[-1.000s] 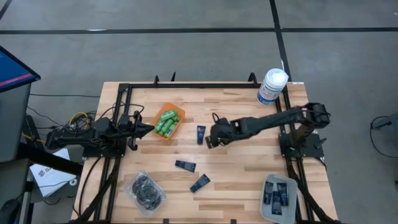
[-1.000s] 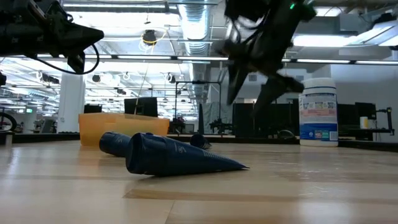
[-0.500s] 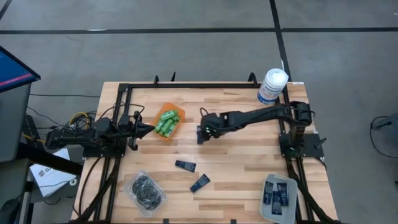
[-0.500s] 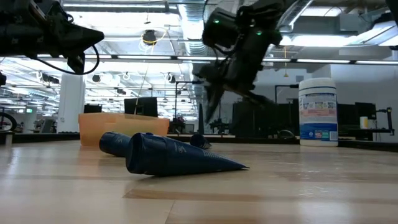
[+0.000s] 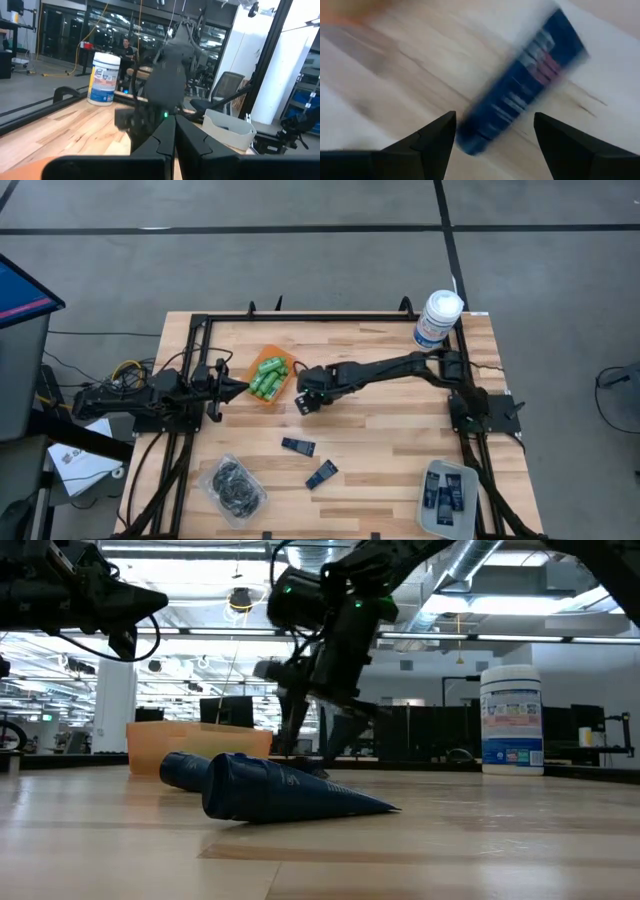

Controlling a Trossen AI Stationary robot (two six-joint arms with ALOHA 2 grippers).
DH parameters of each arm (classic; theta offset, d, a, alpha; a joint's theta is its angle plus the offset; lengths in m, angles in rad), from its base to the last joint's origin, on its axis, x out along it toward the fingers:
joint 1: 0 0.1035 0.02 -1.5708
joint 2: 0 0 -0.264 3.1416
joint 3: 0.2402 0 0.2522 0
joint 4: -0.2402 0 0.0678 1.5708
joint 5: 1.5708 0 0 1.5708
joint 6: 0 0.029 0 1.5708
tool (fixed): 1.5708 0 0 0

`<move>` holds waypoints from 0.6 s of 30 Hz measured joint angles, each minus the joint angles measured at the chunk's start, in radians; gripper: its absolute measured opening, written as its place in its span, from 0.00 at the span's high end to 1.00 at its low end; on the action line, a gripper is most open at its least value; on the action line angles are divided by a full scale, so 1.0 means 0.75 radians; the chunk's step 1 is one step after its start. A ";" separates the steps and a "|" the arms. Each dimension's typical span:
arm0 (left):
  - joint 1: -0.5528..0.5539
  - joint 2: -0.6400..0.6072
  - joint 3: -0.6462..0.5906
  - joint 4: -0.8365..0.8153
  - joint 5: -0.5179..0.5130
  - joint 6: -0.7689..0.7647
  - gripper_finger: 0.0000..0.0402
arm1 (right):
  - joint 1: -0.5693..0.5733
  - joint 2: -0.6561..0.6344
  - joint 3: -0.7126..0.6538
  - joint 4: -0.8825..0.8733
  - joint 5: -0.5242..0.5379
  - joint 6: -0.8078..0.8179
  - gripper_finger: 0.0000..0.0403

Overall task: Pick & Place Travel size toiletries
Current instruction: Put the dark blue shave cream into the gray bin

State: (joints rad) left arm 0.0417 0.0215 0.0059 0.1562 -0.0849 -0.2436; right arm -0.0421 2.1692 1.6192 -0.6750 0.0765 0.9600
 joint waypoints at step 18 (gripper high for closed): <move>0.000 -0.001 0.000 0.001 0.003 0.000 1.00 | 0.027 0.090 0.085 -0.279 -0.082 -0.148 0.55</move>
State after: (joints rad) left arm 0.0418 0.0205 0.0062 0.1566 -0.0830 -0.2436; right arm -0.0216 2.2365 1.6829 -0.8839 0.0148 0.8491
